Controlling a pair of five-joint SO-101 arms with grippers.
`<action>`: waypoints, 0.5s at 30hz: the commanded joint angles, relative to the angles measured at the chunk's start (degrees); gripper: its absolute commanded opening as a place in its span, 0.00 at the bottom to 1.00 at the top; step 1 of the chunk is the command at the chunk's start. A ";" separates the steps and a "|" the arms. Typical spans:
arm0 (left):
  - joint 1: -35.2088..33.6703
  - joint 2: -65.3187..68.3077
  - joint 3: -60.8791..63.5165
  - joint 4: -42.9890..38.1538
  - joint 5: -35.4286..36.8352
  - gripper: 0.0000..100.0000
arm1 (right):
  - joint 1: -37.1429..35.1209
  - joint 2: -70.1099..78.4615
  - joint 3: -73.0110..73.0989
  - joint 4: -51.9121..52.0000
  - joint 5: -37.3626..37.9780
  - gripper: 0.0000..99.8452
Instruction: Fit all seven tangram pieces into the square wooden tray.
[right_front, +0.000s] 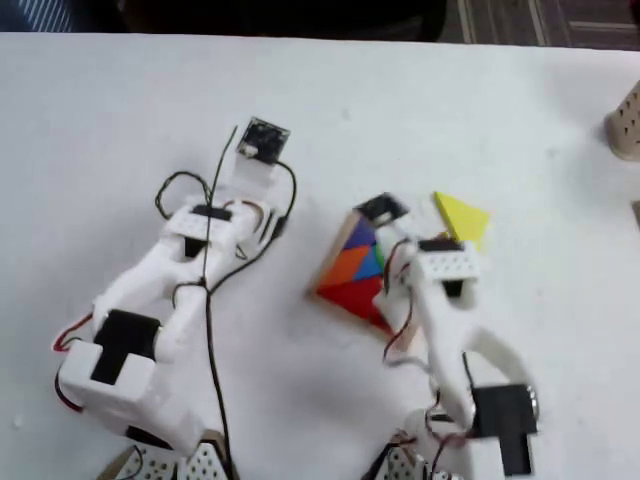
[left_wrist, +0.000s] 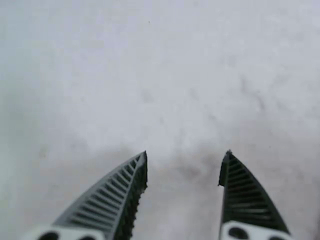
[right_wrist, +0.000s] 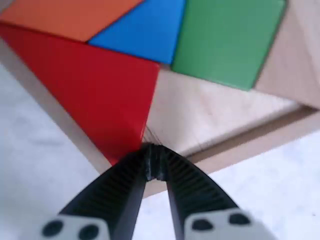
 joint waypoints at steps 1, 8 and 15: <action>-0.31 -0.31 -2.81 0.00 -0.79 0.24 | -6.64 -7.52 4.40 0.92 -2.46 0.02; -0.31 -0.31 -2.81 0.00 -0.79 0.24 | -9.10 -18.68 7.21 -1.19 -6.24 0.02; -0.31 -0.31 -2.81 0.00 -0.79 0.24 | -8.66 -24.22 6.86 1.45 -5.71 0.02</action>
